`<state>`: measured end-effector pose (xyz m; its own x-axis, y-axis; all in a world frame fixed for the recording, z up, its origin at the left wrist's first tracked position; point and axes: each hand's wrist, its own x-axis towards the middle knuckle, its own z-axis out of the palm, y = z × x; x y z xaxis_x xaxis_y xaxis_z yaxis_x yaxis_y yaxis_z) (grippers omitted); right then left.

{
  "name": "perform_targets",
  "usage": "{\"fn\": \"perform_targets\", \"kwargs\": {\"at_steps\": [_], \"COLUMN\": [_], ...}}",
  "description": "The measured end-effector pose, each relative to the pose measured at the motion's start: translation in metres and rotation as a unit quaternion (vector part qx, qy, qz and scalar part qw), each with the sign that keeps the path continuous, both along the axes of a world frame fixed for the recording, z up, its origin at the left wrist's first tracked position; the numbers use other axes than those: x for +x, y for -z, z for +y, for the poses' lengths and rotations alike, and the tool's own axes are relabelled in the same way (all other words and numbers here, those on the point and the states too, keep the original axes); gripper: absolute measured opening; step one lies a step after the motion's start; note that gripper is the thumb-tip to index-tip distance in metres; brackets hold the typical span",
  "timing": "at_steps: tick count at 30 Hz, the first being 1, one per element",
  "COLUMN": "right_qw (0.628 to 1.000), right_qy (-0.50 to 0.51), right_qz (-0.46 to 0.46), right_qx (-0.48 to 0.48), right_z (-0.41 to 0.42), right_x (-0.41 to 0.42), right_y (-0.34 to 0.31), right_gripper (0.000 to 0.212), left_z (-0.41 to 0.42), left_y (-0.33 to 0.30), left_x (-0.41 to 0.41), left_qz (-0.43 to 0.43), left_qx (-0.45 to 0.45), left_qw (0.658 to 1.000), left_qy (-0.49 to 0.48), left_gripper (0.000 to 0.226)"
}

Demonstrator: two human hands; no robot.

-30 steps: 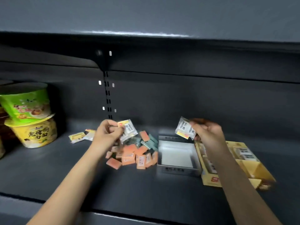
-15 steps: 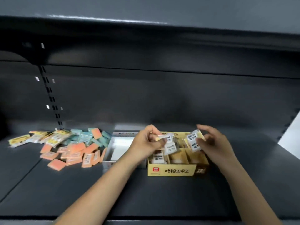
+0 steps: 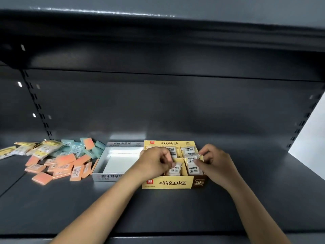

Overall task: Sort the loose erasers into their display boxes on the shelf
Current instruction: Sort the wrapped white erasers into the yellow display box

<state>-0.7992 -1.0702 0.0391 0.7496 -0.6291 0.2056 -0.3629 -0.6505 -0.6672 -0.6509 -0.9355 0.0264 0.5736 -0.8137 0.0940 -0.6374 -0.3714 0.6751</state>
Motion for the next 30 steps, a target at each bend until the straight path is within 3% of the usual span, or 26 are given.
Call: {"fn": "perform_targets", "kwargs": {"at_steps": [4,12,15,21,30], "right_qw": [1.000,0.995,0.984,0.982,0.946], "right_qy": [-0.013,-0.010,0.029,0.038,0.013], "right_qz": [0.017,0.082,0.091,0.083,0.195], "right_qx": [0.006,-0.062,-0.148,-0.165,-0.259], "right_z": [-0.003,-0.003,-0.004,-0.007,-0.012], "right_x": [0.001,0.010,0.017,0.019,0.024], "right_y": [-0.003,0.005,0.013,0.008,0.006], "right_gripper": [0.011,0.007,0.007,0.006,0.012], "left_z": [-0.001,-0.004,0.000,0.013,0.031], "left_y": [-0.006,-0.007,-0.007,-0.013,-0.013], "left_x": [-0.003,-0.006,-0.003,0.019,0.045], "left_qz": [-0.122,-0.206,-0.166,-0.099,-0.082], "left_qx": [0.041,0.094,0.058,-0.033,-0.072], "left_qw": [0.992,0.974,0.984,0.993,0.990], "left_qy": [-0.018,-0.027,-0.026,-0.054,-0.084], "left_gripper": [0.009,0.021,0.020,0.022,0.031]}}
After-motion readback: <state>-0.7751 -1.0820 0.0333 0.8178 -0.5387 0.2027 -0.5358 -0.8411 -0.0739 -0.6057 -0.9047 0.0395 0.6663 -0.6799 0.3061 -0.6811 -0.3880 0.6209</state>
